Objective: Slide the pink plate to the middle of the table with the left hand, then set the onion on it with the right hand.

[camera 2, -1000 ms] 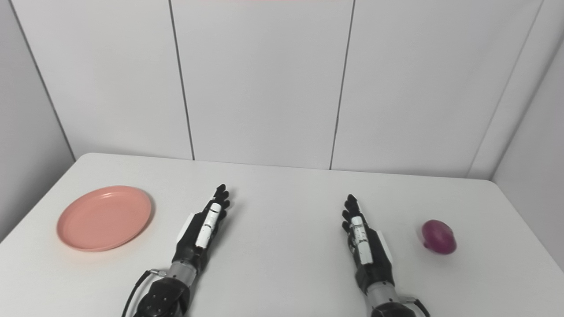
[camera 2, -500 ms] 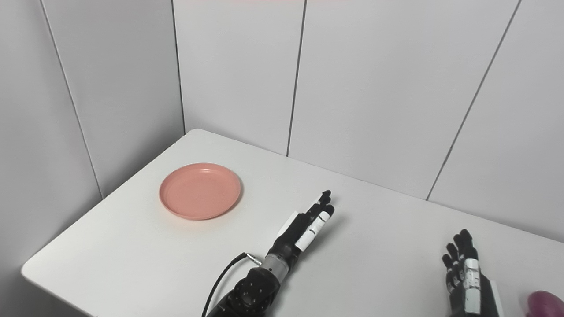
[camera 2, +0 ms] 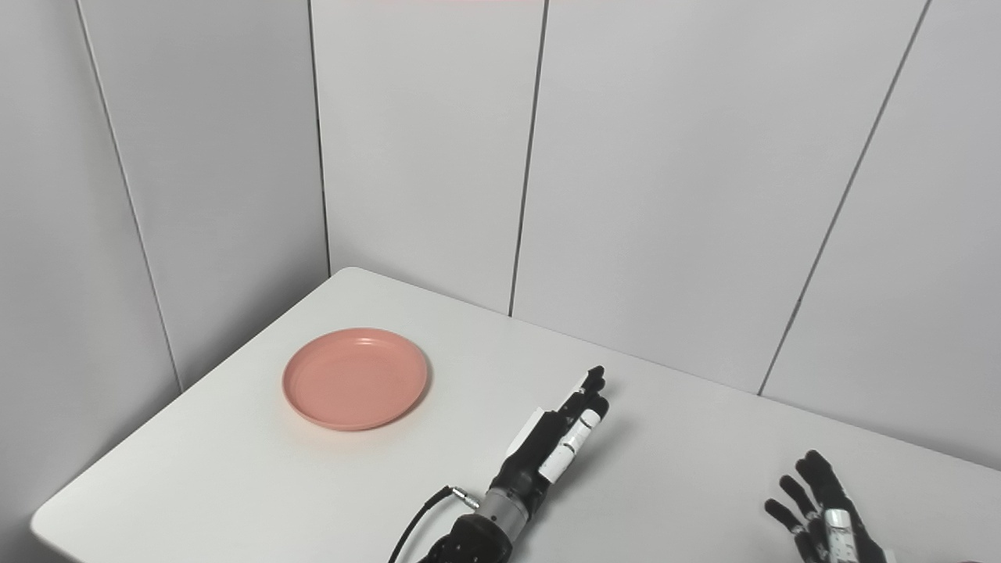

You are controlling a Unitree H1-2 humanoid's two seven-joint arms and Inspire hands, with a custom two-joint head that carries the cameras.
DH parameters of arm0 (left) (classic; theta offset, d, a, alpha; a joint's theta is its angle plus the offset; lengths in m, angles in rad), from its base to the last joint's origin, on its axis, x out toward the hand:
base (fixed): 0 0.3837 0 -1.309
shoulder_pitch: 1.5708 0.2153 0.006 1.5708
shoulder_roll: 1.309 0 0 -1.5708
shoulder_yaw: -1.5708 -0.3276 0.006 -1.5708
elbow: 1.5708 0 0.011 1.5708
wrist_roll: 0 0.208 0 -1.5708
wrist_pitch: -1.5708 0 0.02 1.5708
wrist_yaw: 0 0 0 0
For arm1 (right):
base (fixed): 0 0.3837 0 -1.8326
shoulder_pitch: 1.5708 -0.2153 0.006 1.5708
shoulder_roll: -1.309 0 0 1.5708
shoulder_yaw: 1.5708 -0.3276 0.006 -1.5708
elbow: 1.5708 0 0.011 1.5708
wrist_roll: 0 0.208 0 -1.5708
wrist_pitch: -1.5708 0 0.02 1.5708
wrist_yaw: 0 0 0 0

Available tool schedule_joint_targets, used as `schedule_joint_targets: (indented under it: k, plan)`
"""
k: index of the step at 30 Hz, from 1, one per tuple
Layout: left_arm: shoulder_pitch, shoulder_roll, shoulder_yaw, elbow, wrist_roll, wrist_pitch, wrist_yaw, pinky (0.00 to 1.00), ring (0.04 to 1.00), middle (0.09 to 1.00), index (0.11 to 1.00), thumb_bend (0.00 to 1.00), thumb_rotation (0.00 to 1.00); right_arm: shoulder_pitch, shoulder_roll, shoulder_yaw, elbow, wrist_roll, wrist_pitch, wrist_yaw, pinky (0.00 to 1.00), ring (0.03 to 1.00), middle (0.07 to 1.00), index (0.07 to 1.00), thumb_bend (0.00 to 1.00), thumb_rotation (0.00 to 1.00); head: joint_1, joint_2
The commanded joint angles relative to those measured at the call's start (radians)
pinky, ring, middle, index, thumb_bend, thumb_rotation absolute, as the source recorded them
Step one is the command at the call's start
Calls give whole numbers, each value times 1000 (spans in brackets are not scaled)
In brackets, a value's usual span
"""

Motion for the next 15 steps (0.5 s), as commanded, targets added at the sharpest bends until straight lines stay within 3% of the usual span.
schedule_joint_targets:
  k: [1,4,11,15]
  plan:
    - [41,0,0,43,-13,-26,2,1000,1000,1000,986,522,1000,3,-4,-4,-27,9,12,-1,774,890,920,907,679,797,-4,-3]
    - [41,0,-1,38,-17,-24,-1,1000,1000,1000,986,536,1000,5,-4,-4,-32,9,12,-2,790,897,926,912,683,796,-6,-4]
    - [40,17,-7,-55,-43,78,-56,985,983,992,985,609,1000,11,-5,0,-49,7,13,0,792,896,925,916,655,799,-9,-6]
    - [33,26,11,-120,-97,108,-97,986,991,992,982,592,1000,14,-7,0,-58,9,18,0,806,903,930,921,651,793,-7,-8]
